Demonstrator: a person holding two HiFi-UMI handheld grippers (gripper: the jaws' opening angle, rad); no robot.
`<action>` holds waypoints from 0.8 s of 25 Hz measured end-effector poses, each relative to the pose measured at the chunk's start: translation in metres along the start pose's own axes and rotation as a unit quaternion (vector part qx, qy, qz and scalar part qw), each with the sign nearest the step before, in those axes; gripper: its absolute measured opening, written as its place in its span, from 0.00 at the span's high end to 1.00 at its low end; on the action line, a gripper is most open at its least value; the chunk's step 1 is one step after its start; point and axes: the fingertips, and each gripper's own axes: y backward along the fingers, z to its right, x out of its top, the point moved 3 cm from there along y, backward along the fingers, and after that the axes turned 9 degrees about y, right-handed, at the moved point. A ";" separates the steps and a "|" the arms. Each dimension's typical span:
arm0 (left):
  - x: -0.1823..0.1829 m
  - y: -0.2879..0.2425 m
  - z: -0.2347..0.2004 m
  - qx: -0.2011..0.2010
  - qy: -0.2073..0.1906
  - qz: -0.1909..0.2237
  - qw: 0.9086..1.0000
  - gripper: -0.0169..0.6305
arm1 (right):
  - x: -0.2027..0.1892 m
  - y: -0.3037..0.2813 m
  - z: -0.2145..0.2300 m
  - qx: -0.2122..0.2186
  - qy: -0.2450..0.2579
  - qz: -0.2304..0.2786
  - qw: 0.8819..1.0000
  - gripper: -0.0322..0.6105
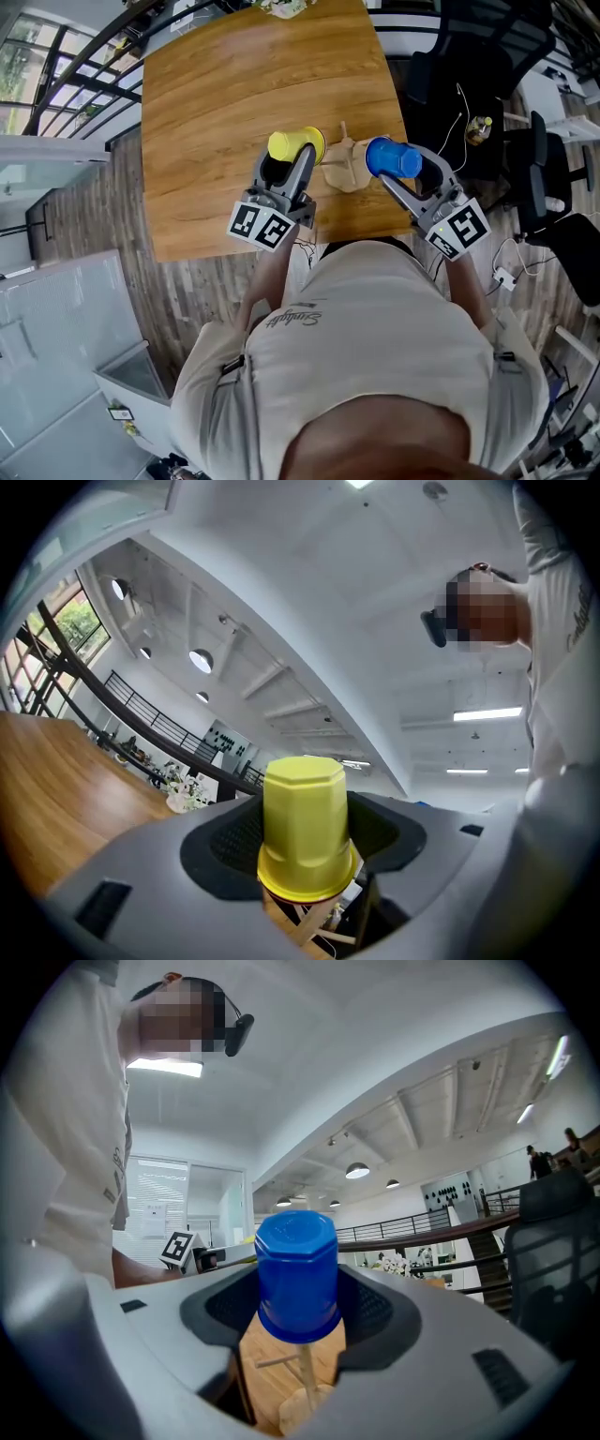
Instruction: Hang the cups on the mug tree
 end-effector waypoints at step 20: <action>-0.032 -0.014 -0.001 -0.033 0.010 -0.036 0.999 0.55 | -0.002 0.011 -0.003 -0.025 0.000 -0.004 1.000 0.57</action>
